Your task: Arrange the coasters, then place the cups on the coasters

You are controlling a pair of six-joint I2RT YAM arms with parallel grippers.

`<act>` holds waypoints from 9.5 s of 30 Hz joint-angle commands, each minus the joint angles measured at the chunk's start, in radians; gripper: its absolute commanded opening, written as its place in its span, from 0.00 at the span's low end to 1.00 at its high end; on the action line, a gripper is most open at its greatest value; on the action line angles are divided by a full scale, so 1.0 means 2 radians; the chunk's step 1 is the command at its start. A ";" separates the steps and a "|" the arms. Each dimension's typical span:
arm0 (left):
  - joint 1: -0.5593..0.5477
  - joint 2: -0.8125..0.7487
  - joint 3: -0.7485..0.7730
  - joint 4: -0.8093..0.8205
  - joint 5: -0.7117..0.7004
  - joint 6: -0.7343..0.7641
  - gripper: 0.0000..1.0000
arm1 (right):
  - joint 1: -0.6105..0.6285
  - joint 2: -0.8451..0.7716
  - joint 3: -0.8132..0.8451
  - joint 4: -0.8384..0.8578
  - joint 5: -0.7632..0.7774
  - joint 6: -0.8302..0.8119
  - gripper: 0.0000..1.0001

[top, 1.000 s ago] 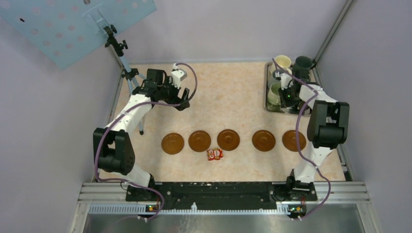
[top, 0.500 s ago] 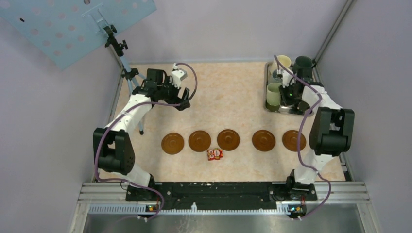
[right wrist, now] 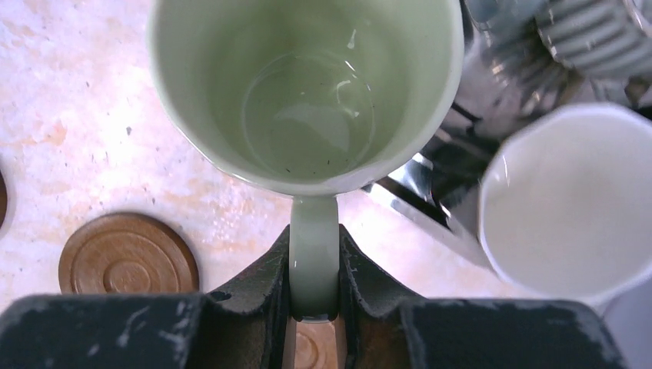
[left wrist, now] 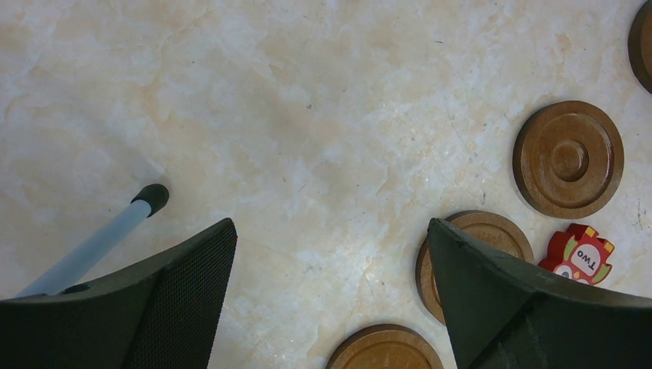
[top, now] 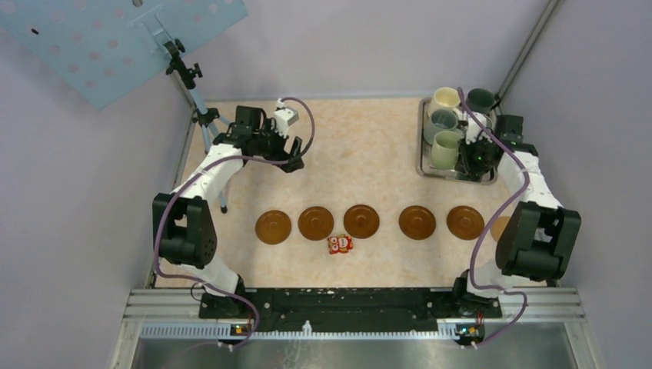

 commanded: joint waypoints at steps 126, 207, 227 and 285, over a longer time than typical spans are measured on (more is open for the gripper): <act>-0.043 0.045 0.135 0.010 -0.086 -0.006 0.99 | -0.185 0.078 0.254 -0.237 -0.059 -0.126 0.75; -0.031 0.044 0.074 0.044 -0.015 0.000 0.99 | -0.201 0.299 0.430 -0.257 0.024 -0.124 0.60; -0.031 0.066 0.117 -0.001 -0.021 0.015 0.99 | -0.160 0.420 0.492 -0.201 0.035 -0.134 0.55; -0.048 0.160 0.231 0.020 0.065 -0.035 0.99 | -0.154 0.189 0.212 0.003 -0.084 0.066 0.00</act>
